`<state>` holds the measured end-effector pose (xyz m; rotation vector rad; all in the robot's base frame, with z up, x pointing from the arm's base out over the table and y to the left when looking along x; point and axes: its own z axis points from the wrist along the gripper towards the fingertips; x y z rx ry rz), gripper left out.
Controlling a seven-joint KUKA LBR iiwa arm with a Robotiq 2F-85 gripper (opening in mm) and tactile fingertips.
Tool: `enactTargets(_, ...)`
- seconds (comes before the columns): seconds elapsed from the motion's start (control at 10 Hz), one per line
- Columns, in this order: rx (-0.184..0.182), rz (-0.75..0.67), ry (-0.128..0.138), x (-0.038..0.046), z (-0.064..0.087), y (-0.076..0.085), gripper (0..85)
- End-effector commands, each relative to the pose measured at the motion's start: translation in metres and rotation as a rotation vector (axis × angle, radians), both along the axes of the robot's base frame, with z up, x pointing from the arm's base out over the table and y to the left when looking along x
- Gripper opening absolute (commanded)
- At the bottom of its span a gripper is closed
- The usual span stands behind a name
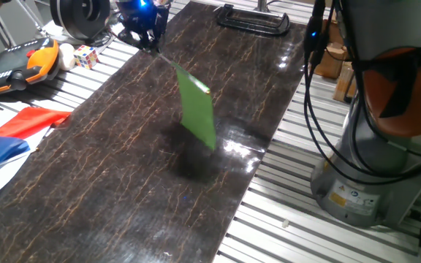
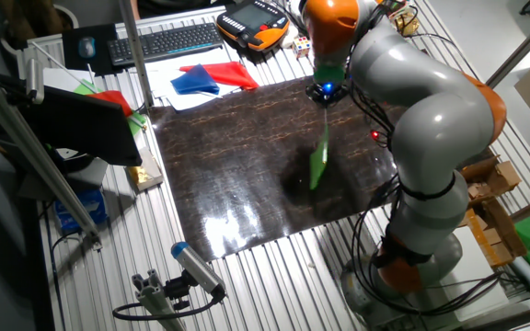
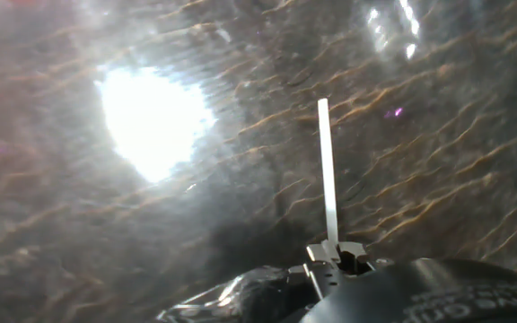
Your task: Wave the flag
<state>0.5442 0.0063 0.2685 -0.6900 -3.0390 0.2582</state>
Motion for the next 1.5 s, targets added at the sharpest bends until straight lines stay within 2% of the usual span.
enactTargets(0.0, 0.01, -0.681, -0.009, 0.001, 0.0, 0.0, 1.0)
enactTargets(0.2, 0.03, -0.758, -0.019, 0.0031, 0.0, -0.001, 1.0)
enactTargets(0.5, 0.035, -0.84, -0.047, 0.008, -0.002, -0.004, 1.0)
enactTargets(0.6, 0.032, -0.811, -0.048, 0.0096, -0.002, -0.007, 1.3)
enactTargets(0.8, 0.01, -0.639, -0.037, 0.0161, 0.002, -0.022, 6.0)
enactTargets(0.9, 0.002, -0.475, -0.009, 0.0225, 0.005, -0.039, 7.7)
enactTargets(1.0, -0.03, -0.303, 0.023, 0.028, 0.008, -0.055, 8.0)
enactTargets(1.1, -0.038, -0.177, 0.053, 0.0341, 0.011, -0.069, 6.7)
enactTargets(1.2, -0.044, -0.09, 0.073, 0.0373, 0.012, -0.078, 4.3)
enactTargets(1.4, -0.076, 0.066, 0.109, 0.0354, 0.012, -0.081, 1.0)
